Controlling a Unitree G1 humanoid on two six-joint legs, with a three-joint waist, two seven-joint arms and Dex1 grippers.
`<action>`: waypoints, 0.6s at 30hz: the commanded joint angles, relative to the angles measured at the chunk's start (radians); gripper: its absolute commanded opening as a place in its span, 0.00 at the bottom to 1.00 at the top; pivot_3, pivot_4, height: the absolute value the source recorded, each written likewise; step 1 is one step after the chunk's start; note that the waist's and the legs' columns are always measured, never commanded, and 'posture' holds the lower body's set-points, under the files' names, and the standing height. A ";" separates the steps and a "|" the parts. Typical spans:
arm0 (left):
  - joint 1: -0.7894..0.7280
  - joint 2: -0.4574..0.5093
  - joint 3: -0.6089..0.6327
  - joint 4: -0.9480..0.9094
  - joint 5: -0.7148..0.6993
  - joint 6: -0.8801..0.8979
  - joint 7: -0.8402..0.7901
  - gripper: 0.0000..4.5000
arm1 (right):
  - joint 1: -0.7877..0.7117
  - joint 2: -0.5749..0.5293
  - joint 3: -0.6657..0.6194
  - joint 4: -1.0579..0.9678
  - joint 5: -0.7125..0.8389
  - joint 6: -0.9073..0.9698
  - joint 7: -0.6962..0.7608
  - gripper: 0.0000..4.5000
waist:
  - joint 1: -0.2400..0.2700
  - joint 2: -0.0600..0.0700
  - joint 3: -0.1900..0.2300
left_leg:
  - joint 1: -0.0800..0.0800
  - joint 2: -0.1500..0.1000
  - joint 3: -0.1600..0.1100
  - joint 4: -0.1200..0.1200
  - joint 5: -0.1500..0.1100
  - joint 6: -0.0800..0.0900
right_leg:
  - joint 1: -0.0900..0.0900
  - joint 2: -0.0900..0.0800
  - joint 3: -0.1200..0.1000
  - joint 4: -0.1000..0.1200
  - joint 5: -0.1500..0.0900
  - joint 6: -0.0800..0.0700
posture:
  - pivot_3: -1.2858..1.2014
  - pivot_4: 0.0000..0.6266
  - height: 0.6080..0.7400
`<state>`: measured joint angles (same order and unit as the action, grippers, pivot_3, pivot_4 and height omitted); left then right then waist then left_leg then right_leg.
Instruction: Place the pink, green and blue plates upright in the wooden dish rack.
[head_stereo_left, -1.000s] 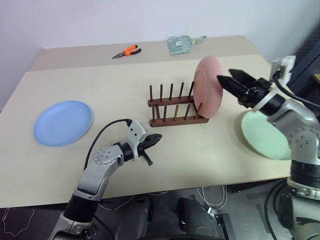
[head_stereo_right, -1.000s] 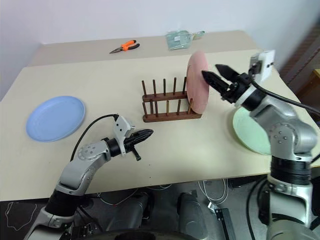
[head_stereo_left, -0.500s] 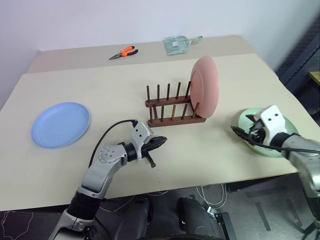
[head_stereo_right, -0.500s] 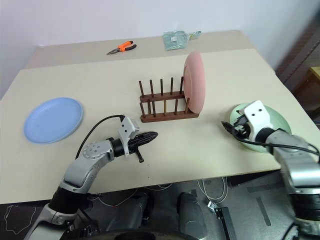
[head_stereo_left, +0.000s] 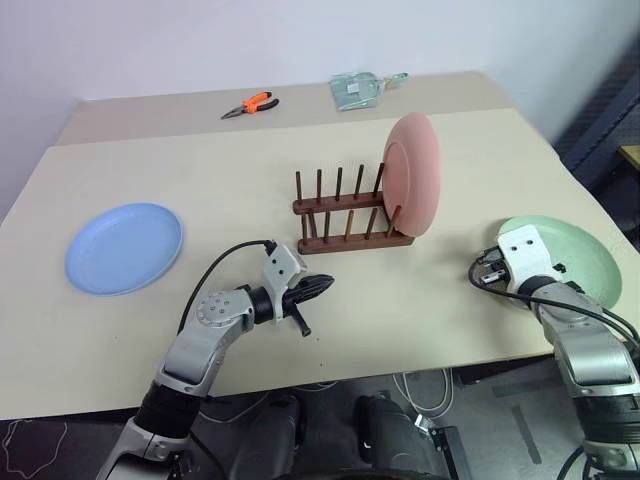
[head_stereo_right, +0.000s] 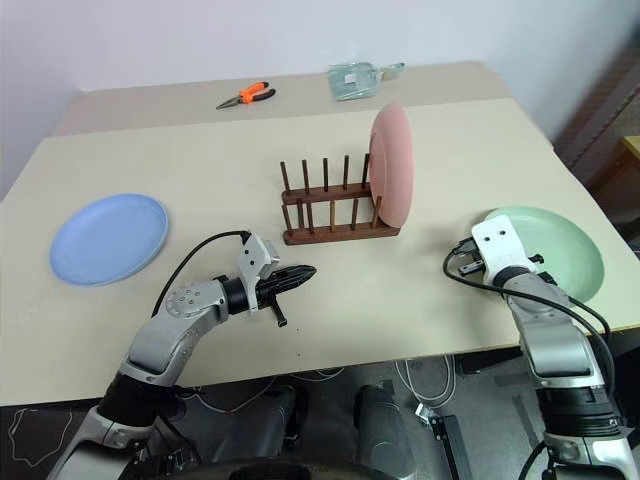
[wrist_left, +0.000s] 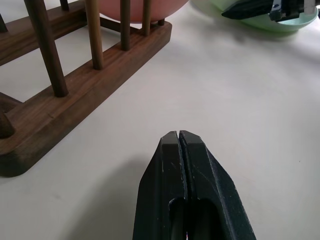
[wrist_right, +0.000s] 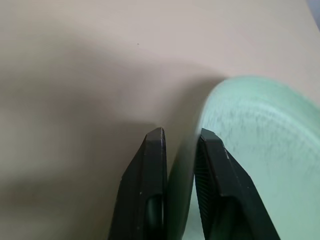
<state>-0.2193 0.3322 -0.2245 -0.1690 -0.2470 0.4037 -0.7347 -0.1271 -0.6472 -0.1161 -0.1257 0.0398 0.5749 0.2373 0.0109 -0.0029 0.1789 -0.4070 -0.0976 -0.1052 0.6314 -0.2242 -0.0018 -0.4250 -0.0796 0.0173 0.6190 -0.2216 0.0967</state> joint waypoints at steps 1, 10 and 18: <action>0.008 0.002 -0.005 -0.029 0.005 -0.023 0.004 0.00 | -0.044 0.009 -0.019 -0.002 -0.040 -0.046 -0.037 0.01 | 0.001 0.000 0.000 | 0.000 0.000 0.000 0.000 0.000 0.000 | 0.000 0.000 0.000 0.000 0.000 0.000 | 0.52 0.24 1.00; 0.007 0.002 0.006 -0.023 0.005 -0.026 0.010 0.00 | -0.295 0.017 -0.145 -0.020 0.084 -0.249 0.025 0.01 | 0.000 0.002 0.001 | 0.000 0.000 0.001 -0.001 0.000 0.000 | 0.000 0.001 0.000 0.000 0.001 0.001 | 0.52 0.24 1.00; 0.004 0.007 0.027 -0.010 0.004 -0.039 0.023 0.00 | -0.587 0.104 -0.279 -0.281 0.804 0.035 0.166 0.01 | 0.001 0.002 0.001 | 0.000 0.001 -0.001 -0.001 0.000 0.000 | -0.001 0.000 0.000 0.000 0.001 0.002 | 0.52 0.24 1.00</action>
<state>-0.2088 0.3359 -0.2175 -0.1656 -0.2404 0.3847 -0.7152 -0.6928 -0.5597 -0.3702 -0.3296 0.6704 0.5400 0.3930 0.0117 -0.0008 0.1801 -0.4073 -0.0969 -0.1070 0.6300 -0.2242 -0.0017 -0.4258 -0.0794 0.0170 0.6189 -0.2206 0.0982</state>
